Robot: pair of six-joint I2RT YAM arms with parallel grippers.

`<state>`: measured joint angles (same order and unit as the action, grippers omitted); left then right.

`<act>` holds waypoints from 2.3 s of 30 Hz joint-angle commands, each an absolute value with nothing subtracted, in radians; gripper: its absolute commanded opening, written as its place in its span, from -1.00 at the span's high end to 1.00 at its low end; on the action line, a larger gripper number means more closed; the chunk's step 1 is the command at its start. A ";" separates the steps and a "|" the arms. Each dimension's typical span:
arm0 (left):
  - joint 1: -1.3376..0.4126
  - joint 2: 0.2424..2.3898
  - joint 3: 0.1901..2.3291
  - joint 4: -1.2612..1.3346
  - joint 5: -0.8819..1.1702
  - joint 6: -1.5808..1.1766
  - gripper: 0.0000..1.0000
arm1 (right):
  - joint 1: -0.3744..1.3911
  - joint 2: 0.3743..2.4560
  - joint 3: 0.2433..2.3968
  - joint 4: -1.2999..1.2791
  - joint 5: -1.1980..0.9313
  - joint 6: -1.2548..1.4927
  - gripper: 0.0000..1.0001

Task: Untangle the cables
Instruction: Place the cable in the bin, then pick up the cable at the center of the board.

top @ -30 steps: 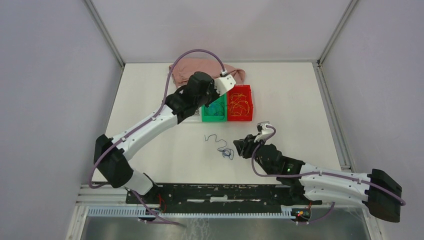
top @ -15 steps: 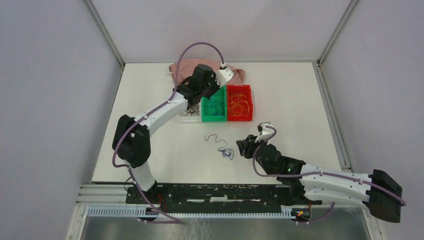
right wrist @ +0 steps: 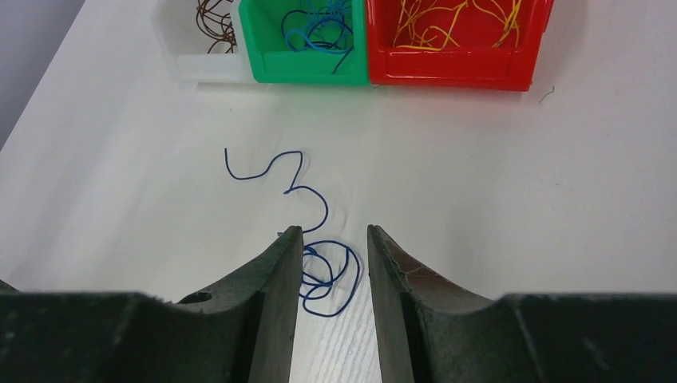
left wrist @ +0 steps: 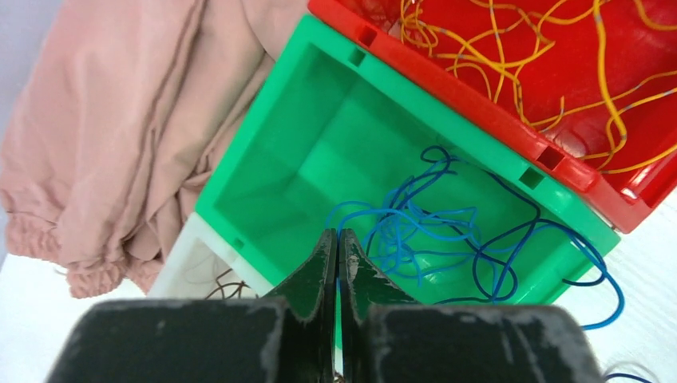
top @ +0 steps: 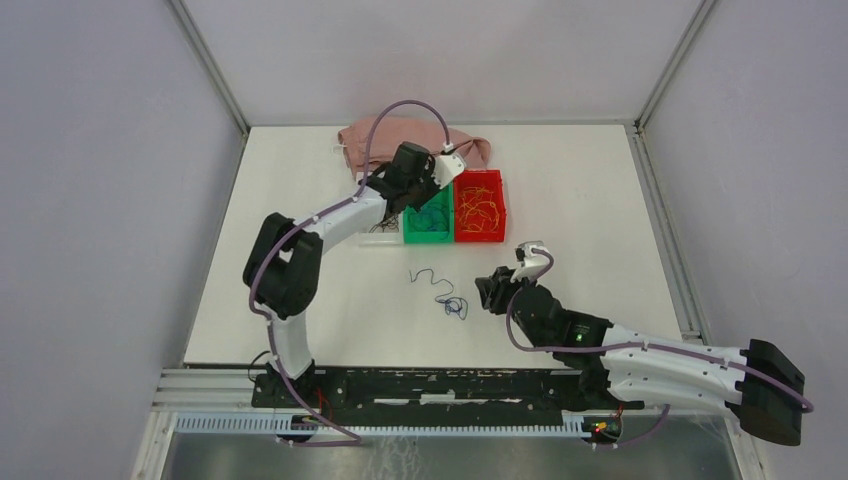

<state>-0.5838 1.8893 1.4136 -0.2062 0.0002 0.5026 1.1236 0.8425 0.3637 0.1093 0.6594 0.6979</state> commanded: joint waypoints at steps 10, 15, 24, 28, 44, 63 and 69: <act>-0.590 1.988 1.325 -0.027 -0.042 0.504 0.94 | 1.112 0.921 0.489 0.019 0.568 0.717 0.09; -0.590 2.007 1.326 0.000 -0.035 0.511 0.90 | 1.108 0.944 0.525 -0.007 0.503 0.723 -0.13; -0.591 1.891 1.489 -0.234 0.070 0.445 -0.16 | 1.101 1.018 0.563 -0.032 0.426 0.730 -0.46; -0.588 1.830 1.555 -0.339 0.094 0.437 -0.48 | 1.096 1.093 0.612 -0.064 0.375 0.738 -0.47; -0.336 1.573 1.572 -0.605 0.250 0.341 -0.99 | 1.094 1.498 0.802 -0.167 0.391 0.714 -0.25; 0.030 1.345 1.240 -0.392 0.423 0.239 -0.99 | 0.942 1.393 1.226 -0.413 0.254 0.501 1.00; 0.054 1.320 1.189 -0.356 0.430 0.237 -0.99 | 0.829 1.535 1.428 -0.490 0.158 0.448 1.00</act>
<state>0.0425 1.3605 1.2087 -0.4221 0.3790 0.2832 0.8818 1.4387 1.3354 -0.3923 0.2432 0.5072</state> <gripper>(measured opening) 0.993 0.021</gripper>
